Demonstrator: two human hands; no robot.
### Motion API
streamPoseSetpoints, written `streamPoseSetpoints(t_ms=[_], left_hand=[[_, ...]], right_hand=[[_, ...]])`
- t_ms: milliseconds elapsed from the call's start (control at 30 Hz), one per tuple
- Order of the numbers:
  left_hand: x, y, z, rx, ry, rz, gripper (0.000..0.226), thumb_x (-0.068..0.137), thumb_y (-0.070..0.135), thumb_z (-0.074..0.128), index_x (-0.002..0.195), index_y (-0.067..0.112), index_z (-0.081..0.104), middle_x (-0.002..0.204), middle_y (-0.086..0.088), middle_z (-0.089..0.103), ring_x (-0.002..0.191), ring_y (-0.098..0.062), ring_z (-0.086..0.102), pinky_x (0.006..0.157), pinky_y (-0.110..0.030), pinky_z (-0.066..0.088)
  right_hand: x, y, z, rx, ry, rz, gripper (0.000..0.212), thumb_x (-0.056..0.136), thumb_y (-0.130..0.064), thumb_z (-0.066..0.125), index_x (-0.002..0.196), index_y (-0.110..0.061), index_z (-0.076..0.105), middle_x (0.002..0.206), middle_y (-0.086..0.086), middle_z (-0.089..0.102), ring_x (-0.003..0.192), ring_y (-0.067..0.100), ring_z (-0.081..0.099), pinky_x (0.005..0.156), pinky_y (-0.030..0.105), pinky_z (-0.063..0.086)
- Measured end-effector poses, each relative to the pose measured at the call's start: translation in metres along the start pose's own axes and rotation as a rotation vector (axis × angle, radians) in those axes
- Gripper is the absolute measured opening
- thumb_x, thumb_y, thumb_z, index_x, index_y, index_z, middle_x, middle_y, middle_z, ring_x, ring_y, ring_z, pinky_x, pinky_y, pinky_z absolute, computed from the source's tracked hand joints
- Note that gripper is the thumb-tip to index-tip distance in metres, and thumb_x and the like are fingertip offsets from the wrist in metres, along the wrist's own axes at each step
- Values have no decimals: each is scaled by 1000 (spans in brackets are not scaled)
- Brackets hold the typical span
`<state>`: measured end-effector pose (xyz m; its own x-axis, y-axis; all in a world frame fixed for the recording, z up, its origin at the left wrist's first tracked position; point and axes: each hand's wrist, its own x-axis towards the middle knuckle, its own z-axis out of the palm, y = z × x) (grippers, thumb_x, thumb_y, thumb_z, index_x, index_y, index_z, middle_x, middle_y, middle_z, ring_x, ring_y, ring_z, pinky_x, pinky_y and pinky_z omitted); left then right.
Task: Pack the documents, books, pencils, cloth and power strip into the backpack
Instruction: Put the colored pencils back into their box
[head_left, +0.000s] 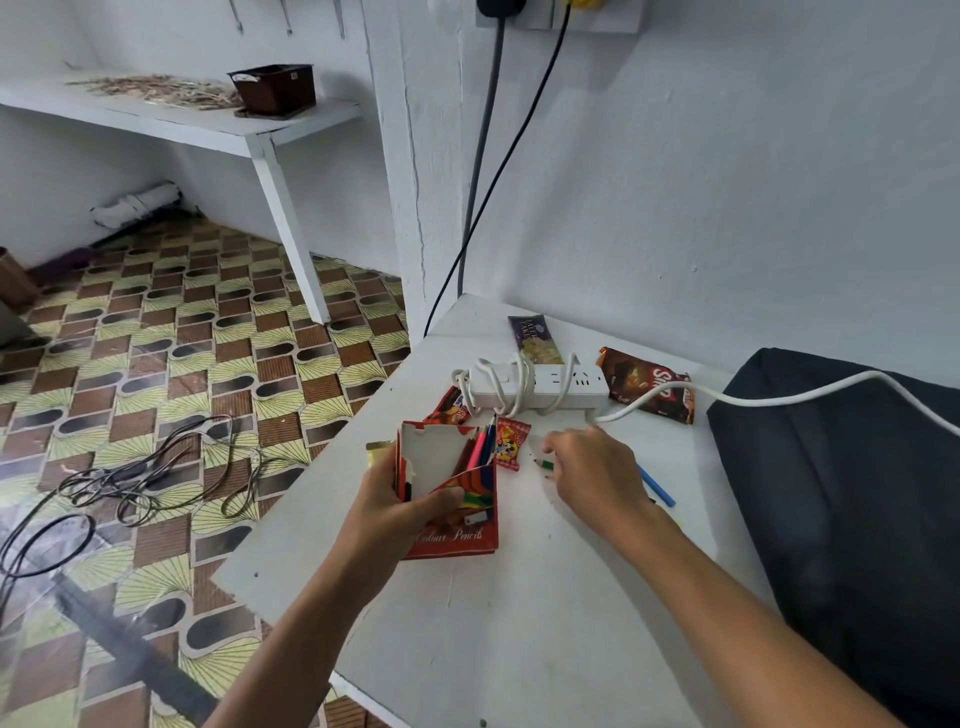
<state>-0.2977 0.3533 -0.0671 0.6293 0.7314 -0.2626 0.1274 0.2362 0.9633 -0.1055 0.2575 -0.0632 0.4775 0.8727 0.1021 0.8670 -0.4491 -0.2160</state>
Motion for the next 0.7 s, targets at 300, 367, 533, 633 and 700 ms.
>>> streamPoseSetpoints(t_ms=[300, 367, 533, 633, 700], left_hand=[[1, 1, 5, 21, 20, -29, 74, 56, 29, 79, 122, 26, 46, 108, -5, 67, 87, -22, 72, 72, -35, 60], [2, 1, 4, 29, 20, -31, 77, 56, 30, 79, 125, 25, 46, 109, -5, 66, 90, -24, 72, 76, -39, 60], [2, 1, 8, 33, 17, -40, 78, 58, 32, 87, 124, 25, 47, 110, -6, 66, 91, -25, 71, 79, -42, 59], [2, 0, 10, 44, 2, -41, 78, 58, 32, 86, 125, 26, 47, 112, -6, 65, 92, -25, 71, 80, -44, 59], [2, -1, 11, 47, -19, -24, 80, 59, 30, 86, 128, 22, 47, 111, -6, 66, 93, -24, 71, 80, -44, 59]], right_hand=[[6, 5, 0, 361, 155, 63, 45, 94, -3, 54, 138, -11, 48, 110, 6, 63, 100, 16, 57, 86, 25, 51], [11, 3, -12, 599, 181, 142, 37, 94, -2, 52, 130, -9, 56, 108, -1, 61, 99, 10, 54, 88, 21, 47], [14, -4, -41, 1353, 24, 355, 22, 93, 1, 52, 97, -12, 69, 78, -4, 62, 74, 11, 53, 64, 28, 48], [11, -15, -53, 1715, -53, 332, 15, 92, 3, 52, 88, -6, 64, 67, 3, 57, 61, 13, 53, 53, 25, 46], [9, -24, -52, 1660, -26, 260, 11, 91, 3, 54, 88, -4, 62, 70, 9, 60, 62, 16, 58, 50, 24, 48]])
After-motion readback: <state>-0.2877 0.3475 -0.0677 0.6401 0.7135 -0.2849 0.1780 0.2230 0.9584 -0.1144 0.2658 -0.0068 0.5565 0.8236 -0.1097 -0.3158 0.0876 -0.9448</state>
